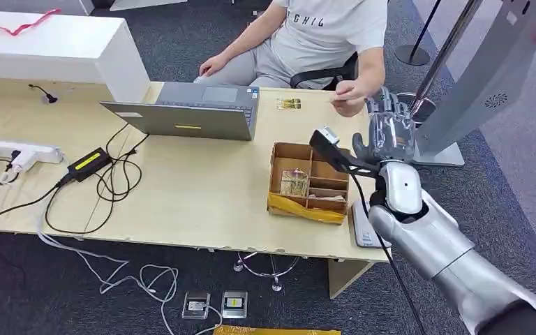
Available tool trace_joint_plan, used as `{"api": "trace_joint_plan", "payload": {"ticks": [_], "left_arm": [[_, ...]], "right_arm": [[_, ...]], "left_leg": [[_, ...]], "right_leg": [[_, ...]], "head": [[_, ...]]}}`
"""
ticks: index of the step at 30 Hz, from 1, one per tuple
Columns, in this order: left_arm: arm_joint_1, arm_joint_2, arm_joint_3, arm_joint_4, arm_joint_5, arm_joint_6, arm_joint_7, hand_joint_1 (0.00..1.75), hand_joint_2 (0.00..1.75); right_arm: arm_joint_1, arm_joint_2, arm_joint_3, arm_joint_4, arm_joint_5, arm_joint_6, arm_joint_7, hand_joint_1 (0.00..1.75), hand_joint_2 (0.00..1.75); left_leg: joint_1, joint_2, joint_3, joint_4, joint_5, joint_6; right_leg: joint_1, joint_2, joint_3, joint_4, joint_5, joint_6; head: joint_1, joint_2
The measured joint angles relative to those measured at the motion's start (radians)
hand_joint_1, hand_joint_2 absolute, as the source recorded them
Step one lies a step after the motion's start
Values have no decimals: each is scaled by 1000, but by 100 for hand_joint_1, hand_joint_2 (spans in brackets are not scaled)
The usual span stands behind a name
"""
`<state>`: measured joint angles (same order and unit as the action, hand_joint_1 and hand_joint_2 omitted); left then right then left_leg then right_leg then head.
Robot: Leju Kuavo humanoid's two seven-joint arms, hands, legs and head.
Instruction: Pass the card to the sensor for recognition and then transmit it.
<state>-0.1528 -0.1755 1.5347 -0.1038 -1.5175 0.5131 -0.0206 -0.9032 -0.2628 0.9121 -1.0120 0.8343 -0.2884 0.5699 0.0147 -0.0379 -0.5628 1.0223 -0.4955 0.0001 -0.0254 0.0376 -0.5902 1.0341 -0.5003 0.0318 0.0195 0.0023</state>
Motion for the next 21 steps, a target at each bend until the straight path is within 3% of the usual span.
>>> {"api": "trace_joint_plan", "payload": {"ticks": [14,16,21], "left_arm": [[2,0,0,0,-8,-1,-10,0,0],[2,0,0,0,-4,0,-17,0,0],[4,-2,0,0,11,0,-19,0,0]], "right_arm": [[29,-100,-47,29,-83,-41,58,0,175],[34,-115,-58,29,-128,-52,62,0,175],[69,-182,-137,30,-412,-110,37,0,175]], "left_leg": [[0,0,0,0,0,0],[0,-1,0,0,0,0],[0,0,0,0,0,0]], "right_leg": [[0,0,0,0,0,0],[0,0,0,0,0,0],[0,0,0,-1,0,0]], "head": [[0,0],[0,0],[0,0]]}}
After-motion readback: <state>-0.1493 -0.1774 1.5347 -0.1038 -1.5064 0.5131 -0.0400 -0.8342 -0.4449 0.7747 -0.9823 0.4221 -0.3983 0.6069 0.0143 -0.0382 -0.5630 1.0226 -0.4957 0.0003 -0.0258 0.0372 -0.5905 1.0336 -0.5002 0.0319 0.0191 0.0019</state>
